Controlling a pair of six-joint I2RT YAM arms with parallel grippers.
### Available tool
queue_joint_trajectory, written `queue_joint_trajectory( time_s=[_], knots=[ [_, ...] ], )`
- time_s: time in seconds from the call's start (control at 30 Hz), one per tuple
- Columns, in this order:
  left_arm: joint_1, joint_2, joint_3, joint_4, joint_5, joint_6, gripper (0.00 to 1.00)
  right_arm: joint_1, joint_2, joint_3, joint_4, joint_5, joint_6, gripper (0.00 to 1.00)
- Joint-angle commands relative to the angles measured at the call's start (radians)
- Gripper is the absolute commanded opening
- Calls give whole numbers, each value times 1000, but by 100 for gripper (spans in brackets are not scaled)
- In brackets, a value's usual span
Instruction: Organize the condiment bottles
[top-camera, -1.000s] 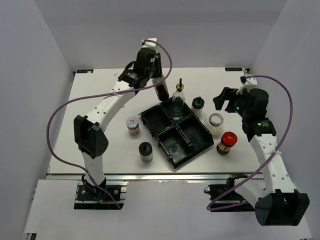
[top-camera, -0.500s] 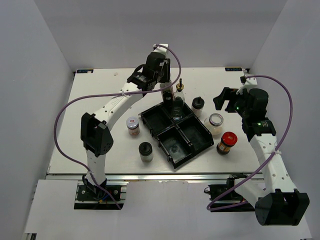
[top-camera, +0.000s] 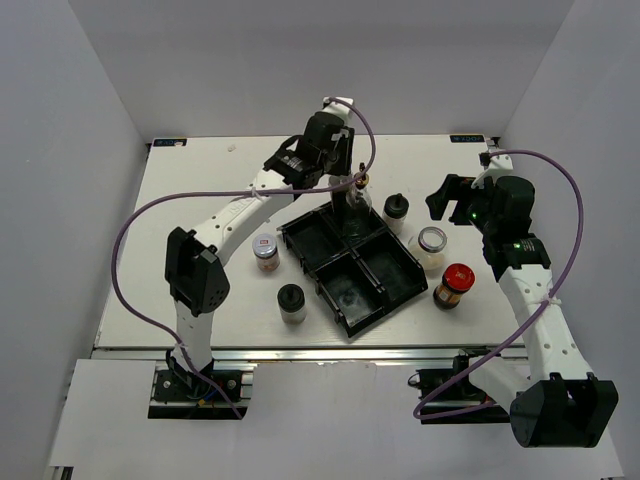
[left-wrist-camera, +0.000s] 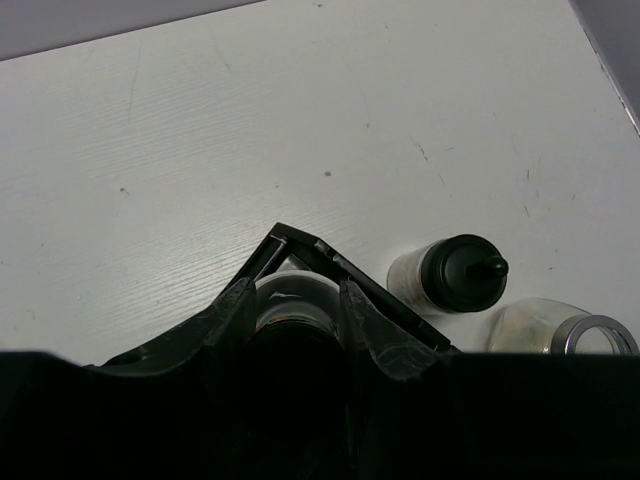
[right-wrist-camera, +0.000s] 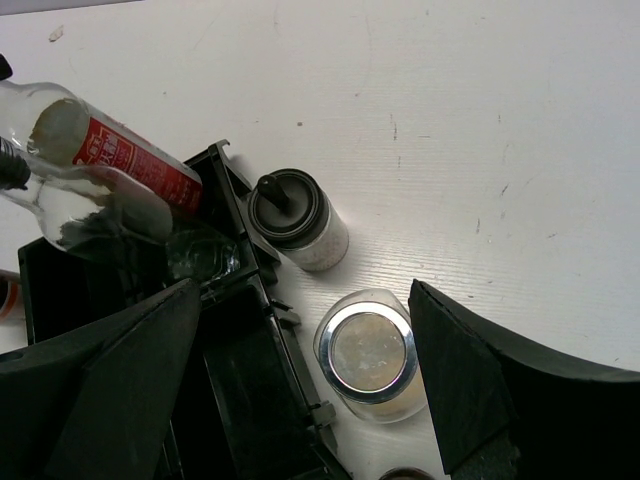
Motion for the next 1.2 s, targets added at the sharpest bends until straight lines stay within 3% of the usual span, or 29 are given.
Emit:
queue_joint_trajectory(
  time_s=[0.0,0.23,0.37,0.47,0.53,0.73,1.03,1.17],
  knots=[
    [-24,-88,-3,78,-28,12,0,-3,-2,0,32,13,-1,89],
    [-29,-52,-49,107,-94,20,1,-3,13,3,26,23,-6,89],
    [-31,-43,-69,122,-92,21,27,-3,24,3,22,54,-20,89],
    [-32,-49,-90,134,-92,18,32,-3,35,-2,33,53,-29,89],
    [-32,-54,-106,144,-89,17,47,-3,41,-5,41,51,-33,89],
    [-32,-75,-122,145,-63,25,66,-3,64,0,41,45,-44,89],
    [-32,-146,-144,116,-77,14,75,2,45,-9,59,-56,-76,89],
    [-32,-212,-153,67,-187,-5,79,40,70,6,33,-44,-102,89]
  ],
)
